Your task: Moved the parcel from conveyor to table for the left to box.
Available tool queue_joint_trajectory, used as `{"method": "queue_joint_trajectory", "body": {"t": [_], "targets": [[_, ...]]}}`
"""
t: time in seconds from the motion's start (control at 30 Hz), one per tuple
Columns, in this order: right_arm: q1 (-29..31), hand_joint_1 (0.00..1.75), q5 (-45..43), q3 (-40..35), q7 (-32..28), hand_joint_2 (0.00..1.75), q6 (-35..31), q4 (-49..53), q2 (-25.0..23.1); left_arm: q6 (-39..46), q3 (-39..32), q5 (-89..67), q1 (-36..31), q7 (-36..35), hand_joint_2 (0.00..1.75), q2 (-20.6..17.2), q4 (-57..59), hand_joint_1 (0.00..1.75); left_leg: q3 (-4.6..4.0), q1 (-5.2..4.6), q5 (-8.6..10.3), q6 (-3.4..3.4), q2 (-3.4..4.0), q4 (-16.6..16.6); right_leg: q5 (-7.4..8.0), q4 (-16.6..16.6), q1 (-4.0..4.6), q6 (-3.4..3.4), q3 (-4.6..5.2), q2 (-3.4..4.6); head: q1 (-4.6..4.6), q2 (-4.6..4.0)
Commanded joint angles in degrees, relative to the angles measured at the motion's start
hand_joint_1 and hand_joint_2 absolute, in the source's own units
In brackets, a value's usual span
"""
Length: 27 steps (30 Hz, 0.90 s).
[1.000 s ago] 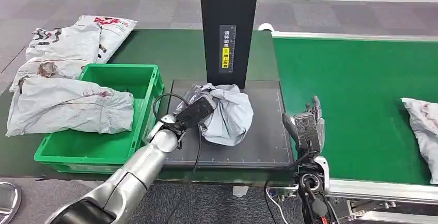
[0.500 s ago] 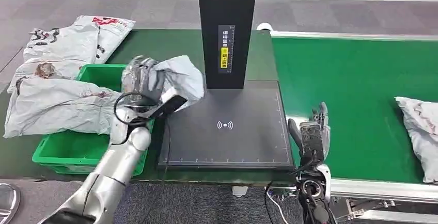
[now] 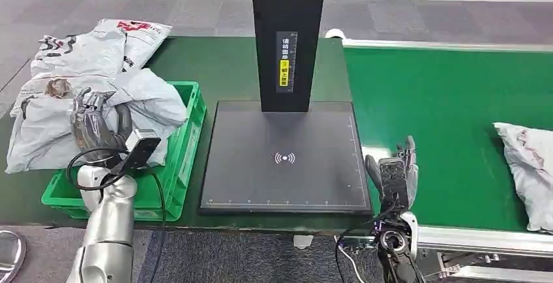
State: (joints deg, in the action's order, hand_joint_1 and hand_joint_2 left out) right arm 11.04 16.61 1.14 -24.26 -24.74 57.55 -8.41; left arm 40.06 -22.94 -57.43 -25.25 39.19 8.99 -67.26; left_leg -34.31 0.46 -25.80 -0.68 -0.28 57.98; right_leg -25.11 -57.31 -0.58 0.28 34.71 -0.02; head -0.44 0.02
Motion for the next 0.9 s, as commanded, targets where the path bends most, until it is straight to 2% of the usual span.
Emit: {"method": "queue_joint_trajectory", "body": {"t": [0.03, 0.07, 0.1, 0.13, 0.33, 0.4, 0.47, 0.53, 0.57, 0.73, 0.8, 0.83, 0.87, 0.9], "targets": [[1.8, 0.00, 0.5, -1.6, 0.6, 1.75, -0.3, -3.3, 0.8, -0.1, -8.1, -13.6, -5.2, -16.0, 1.75, -3.2, 20.2, 1.75, 0.33, -0.03, 0.01, -0.01, 0.09, -0.2, 0.00, 0.1, -0.02, -0.05, -0.26, 0.07, 0.02, -0.02], [1.6, 0.00, 0.4, -1.7, 0.4, 1.75, 0.2, -3.0, 1.0, -0.9, -3.0, -14.5, -6.2, -19.8, 1.75, -5.9, 26.4, 1.75, 0.22, -0.07, 0.05, -0.01, -0.13, -0.2, -0.03, 0.1, -0.06, -0.03, -0.19, -0.13, 0.00, 0.00], [1.4, 0.00, 0.3, -1.6, 0.3, 1.75, 0.7, -2.5, 1.2, -3.4, -0.2, -7.3, -6.5, -18.9, 1.75, -7.0, 28.6, 1.75, 0.33, -0.05, 0.09, -0.02, -0.14, -0.3, 0.00, 0.2, -0.03, -0.06, -0.30, -0.16, 0.00, -0.02], [1.3, 0.00, 0.4, -1.7, 0.4, 1.75, 1.3, -2.0, 1.5, -5.4, 5.0, -7.2, -6.3, -20.0, 1.75, -9.0, 31.0, 1.75, 0.23, -0.05, 0.08, -0.02, -0.21, -0.2, -0.03, 0.1, -0.04, -0.05, -0.18, -0.22, 0.00, -0.02], [1.3, 0.00, 0.4, -1.7, 0.5, 1.75, 1.5, -1.9, 1.7, -5.2, 6.2, -6.3, -6.0, -20.5, 1.75, -9.5, 31.7, 1.75, 0.38, -0.07, 0.11, -0.07, -0.17, -0.2, -0.08, 0.0, -0.06, -0.09, -0.26, -0.18, 0.00, 0.00], [1.9, 0.00, 0.8, -2.4, 0.8, 1.75, 2.3, -2.9, 1.7, -9.8, 9.9, -7.5, -5.7, -27.8, 1.75, -11.4, 34.0, 1.75, 0.54, -0.07, 0.12, -0.07, -0.19, -0.3, -0.06, 0.0, -0.06, -0.13, -0.45, -0.26, 0.02, 0.00], [2.9, 0.00, 1.1, -2.8, 0.9, 1.75, 2.7, -4.0, 1.4, -10.7, 11.4, -8.7, -6.1, -30.7, 1.75, -12.6, 37.6, 1.75, 0.63, -0.10, 0.16, -0.08, -0.08, -0.3, -0.04, 0.0, -0.08, -0.14, -0.47, -0.17, 0.02, 0.00], [3.8, 0.00, 1.4, -3.0, 1.2, 1.75, 2.8, -4.1, 1.1, -11.4, 11.1, -7.5, -7.1, -30.4, 1.75, -12.9, 40.9, 1.75, 0.71, -0.13, 0.23, -0.13, 0.03, -0.4, 0.04, 0.1, -0.10, -0.19, -0.50, -0.08, 0.02, 0.00], [4.0, 0.00, 1.7, -3.1, 1.6, 1.75, 2.8, -3.9, 1.2, -12.5, 10.6, -6.8, -7.7, -30.7, 1.75, -12.8, 42.0, 0.00, 0.75, -0.13, 0.19, -0.15, -0.01, -0.4, 0.01, 0.0, -0.11, -0.22, -0.56, -0.12, 0.04, 0.00], [2.5, 0.00, 2.4, -3.1, 2.8, 1.75, 3.8, -1.7, 1.3, -11.2, 6.6, -1.0, -9.9, -31.9, 1.75, -12.0, 43.2, 0.00, 0.53, -0.17, 0.31, -0.19, -0.14, -0.6, 0.08, 0.0, -0.08, -0.38, -0.77, -0.27, 0.02, -0.02], [2.0, 0.00, 3.0, -3.2, 3.4, 1.75, 4.3, -1.0, 1.2, -9.9, 4.9, 1.5, -10.2, -31.5, 1.75, -11.9, 42.4, 0.00, 0.52, -0.23, 0.06, -0.47, -0.18, -0.7, -0.15, 0.0, -0.05, -0.37, -0.72, -0.32, 0.02, -0.02], [1.9, 0.00, 3.3, -3.3, 3.6, 1.75, 4.4, -0.7, 1.0, -8.8, 3.7, 4.1, -10.5, -29.8, 1.75, -11.6, 41.5, 0.00, 0.67, -0.26, 0.02, -0.45, -0.27, -0.6, -0.35, -0.1, -0.07, -0.60, -0.88, -0.41, 0.02, -0.02], [1.8, 0.00, 3.4, -3.3, 3.7, 1.75, 4.5, -0.7, 1.0, -8.6, 2.7, 6.3, -10.9, -28.4, 0.00, -11.4, 40.9, 0.00, 0.71, -0.23, 0.04, -0.47, -0.24, -0.7, -0.28, 0.0, -0.04, -0.59, -0.93, -0.38, 0.02, -0.02], [1.7, 0.00, 3.6, -3.3, 3.8, 1.75, 4.3, -0.6, 1.0, -7.8, 1.4, 9.3, -11.1, -26.2, 0.00, -11.1, 39.6, 0.00, 0.66, -0.22, 0.16, -0.49, -0.28, -0.8, -0.13, 0.0, -0.03, -0.55, -0.85, -0.44, 0.02, -0.02]]}}
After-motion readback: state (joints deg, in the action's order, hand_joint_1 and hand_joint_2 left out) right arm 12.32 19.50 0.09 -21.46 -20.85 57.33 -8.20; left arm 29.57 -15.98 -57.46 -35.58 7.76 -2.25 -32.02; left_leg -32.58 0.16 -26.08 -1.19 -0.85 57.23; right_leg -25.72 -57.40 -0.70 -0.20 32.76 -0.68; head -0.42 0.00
